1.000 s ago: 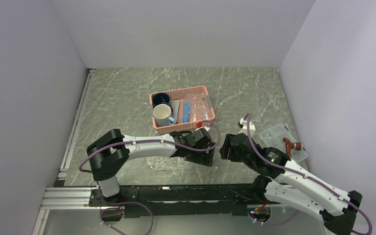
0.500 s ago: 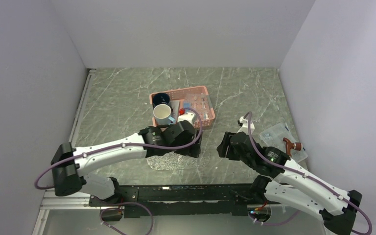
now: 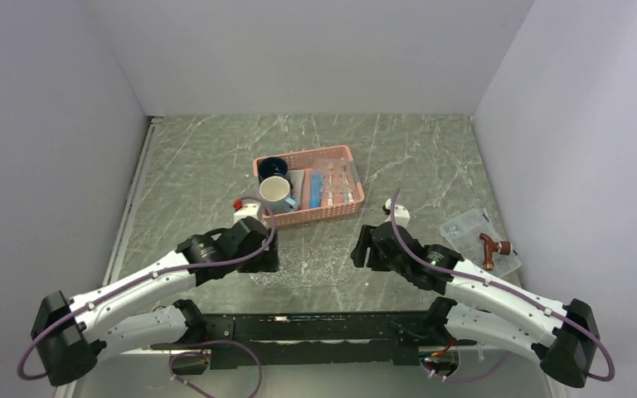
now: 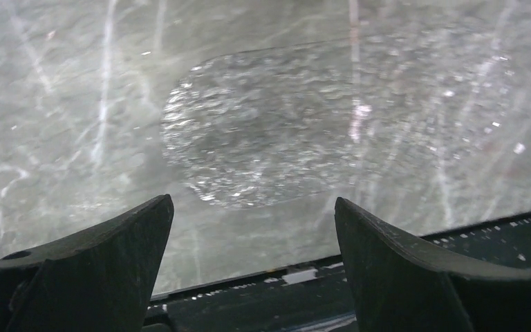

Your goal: Prepare toiletry sets of a toothbrush and toothpaste on the tray

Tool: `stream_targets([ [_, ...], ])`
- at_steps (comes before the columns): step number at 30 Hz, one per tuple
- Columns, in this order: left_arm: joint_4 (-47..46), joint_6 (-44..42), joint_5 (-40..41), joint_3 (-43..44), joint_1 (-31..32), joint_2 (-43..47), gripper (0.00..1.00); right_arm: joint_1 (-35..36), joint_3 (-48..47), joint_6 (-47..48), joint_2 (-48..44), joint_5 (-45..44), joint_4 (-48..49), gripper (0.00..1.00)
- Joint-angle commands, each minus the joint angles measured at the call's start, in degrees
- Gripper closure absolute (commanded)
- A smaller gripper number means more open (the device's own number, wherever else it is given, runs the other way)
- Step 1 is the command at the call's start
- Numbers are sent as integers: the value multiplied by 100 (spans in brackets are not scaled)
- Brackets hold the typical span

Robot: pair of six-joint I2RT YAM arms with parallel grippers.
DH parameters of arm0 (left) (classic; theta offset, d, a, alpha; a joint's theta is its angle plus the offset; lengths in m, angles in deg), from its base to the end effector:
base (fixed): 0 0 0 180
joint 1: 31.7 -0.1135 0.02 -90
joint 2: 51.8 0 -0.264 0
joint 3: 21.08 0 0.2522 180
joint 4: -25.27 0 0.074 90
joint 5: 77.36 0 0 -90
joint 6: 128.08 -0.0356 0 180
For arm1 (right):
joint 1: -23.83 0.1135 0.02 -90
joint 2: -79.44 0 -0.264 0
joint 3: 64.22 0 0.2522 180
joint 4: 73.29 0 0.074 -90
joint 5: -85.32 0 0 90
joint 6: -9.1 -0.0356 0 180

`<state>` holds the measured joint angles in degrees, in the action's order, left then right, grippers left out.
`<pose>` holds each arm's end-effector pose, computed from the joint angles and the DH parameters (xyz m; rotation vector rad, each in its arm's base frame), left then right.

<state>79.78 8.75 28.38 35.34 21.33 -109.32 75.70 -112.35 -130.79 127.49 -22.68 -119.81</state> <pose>0.1229 -0.1472 0.2420 0.0287 2.5285 -0.3735 0.1136 0.1270 0.2320 0.1096 2.3850 0.5005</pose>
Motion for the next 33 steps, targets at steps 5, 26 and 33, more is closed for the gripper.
stream_targets([
  [5, -451, -111, -525, -948, -938, 833, 3, -347, 313, 107, 429, 551, 1170, 13],
  [26, -1852, -397, -1209, -1740, -1715, -57, 1, -953, 732, 438, 1334, 1758, 2560, 10],
  [33, -2137, -457, -1347, -1769, -1755, -374, 1, -953, 838, 423, 1548, 1774, 2910, 10],
])
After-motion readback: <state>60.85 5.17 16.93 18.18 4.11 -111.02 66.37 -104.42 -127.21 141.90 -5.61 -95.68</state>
